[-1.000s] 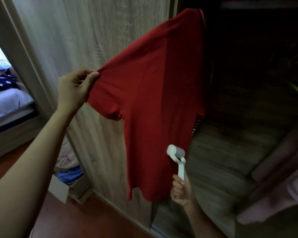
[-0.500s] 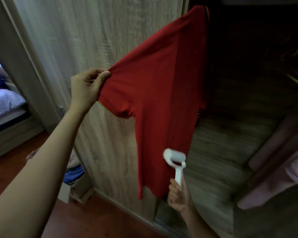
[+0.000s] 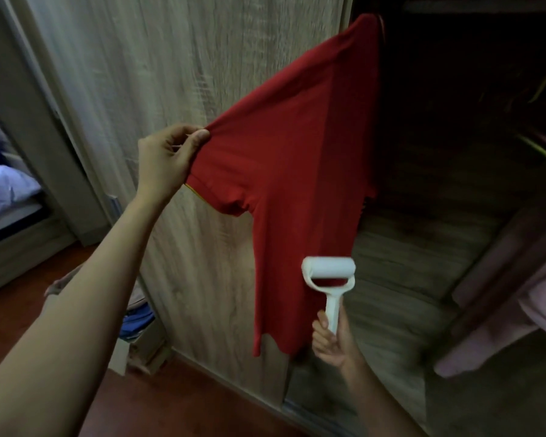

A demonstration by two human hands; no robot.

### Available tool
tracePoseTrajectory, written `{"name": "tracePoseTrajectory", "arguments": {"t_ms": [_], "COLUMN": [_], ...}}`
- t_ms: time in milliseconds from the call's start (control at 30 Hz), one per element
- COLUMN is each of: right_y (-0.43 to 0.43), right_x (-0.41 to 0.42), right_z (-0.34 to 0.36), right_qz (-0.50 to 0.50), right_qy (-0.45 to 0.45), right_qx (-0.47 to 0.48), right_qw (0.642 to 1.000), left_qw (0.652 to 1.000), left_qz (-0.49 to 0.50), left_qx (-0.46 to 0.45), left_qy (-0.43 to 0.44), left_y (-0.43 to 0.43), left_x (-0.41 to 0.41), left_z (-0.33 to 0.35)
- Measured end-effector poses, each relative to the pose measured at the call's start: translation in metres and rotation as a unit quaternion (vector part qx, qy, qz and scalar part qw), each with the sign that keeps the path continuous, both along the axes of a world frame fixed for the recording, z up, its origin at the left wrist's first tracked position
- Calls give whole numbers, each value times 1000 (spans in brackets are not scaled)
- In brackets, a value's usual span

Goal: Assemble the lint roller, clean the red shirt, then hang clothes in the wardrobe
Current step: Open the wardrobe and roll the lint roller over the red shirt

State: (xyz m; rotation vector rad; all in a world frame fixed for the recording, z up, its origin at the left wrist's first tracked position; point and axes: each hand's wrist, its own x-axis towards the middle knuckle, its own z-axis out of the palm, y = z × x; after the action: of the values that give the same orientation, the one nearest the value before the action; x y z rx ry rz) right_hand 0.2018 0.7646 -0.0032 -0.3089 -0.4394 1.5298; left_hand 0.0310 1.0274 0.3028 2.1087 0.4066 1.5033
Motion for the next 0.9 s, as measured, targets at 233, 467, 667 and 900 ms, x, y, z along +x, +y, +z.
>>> {"name": "tracePoseTrajectory", "arguments": {"t_ms": [233,467,667,900], "right_y": [31,49,64,76], "right_x": [-13,-22,-49,-54], "right_z": [101,145,201,220], "right_qz": [-115,-249,-328,-336], "right_qy": [-170,-297,-363,-369], "right_qx": [-71,-83,-141,-111], "right_qw": [976,918,861,859], "left_qw": [1000,1000,999,999], "left_qz": [-12,-17,-27,-23], "left_qx": [-5,7,15,19], "left_qy": [-2,-3,-11,-14], "left_y": [-1,2,3,6], "left_x": [2,1,0,-3], "left_z": [0,4,3,12]}}
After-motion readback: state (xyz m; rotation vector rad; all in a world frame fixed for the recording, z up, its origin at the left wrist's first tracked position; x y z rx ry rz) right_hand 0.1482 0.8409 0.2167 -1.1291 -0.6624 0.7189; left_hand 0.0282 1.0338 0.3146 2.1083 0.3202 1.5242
